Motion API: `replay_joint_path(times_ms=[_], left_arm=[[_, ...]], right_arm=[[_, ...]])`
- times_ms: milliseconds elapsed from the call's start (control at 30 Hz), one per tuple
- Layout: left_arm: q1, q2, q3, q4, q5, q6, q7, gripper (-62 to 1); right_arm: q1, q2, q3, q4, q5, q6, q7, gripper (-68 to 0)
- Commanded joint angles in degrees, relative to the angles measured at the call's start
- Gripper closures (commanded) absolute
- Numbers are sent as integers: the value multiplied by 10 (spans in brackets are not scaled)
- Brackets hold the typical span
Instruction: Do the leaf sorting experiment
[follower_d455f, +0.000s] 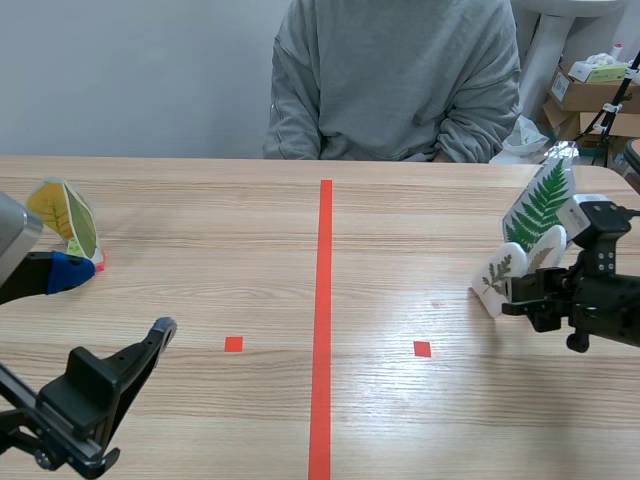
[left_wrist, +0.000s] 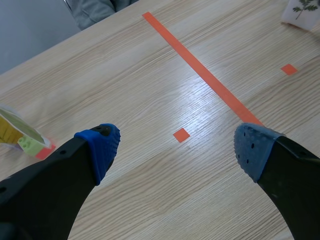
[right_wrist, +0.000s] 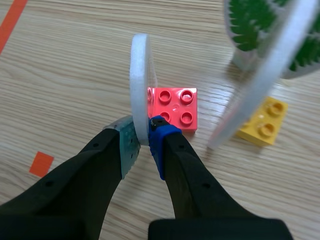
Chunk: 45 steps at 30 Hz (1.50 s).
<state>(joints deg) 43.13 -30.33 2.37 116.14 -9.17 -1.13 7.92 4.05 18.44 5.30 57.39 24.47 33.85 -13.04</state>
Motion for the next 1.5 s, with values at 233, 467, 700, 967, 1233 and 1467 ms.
replay_joint_path(times_ms=[233,467,700,967,1233,1467], left_arm=[[0,1,-2,6,-3,1,-10,-495],[0,1,-2,6,-3,1,-10,-495],[0,1,-2,6,-3,-1,-10,-495],[0,1,-2,6,-3,-1,-10,-495],[0,1,-2,6,-3,-1,-10,-495],[0,1,-2,6,-3,-1,-10,-495]], right_arm=[[-22,6,53,8,-9,0,-8,-40],[-23,6,70,8,-22,5,-12,-178],[-23,6,70,8,-22,15,-13,-303],[-27,8,70,8,-22,42,-12,-474],[-80,38,75,49,-21,89,12,-551],[-196,60,110,208,-22,89,11,-565]])
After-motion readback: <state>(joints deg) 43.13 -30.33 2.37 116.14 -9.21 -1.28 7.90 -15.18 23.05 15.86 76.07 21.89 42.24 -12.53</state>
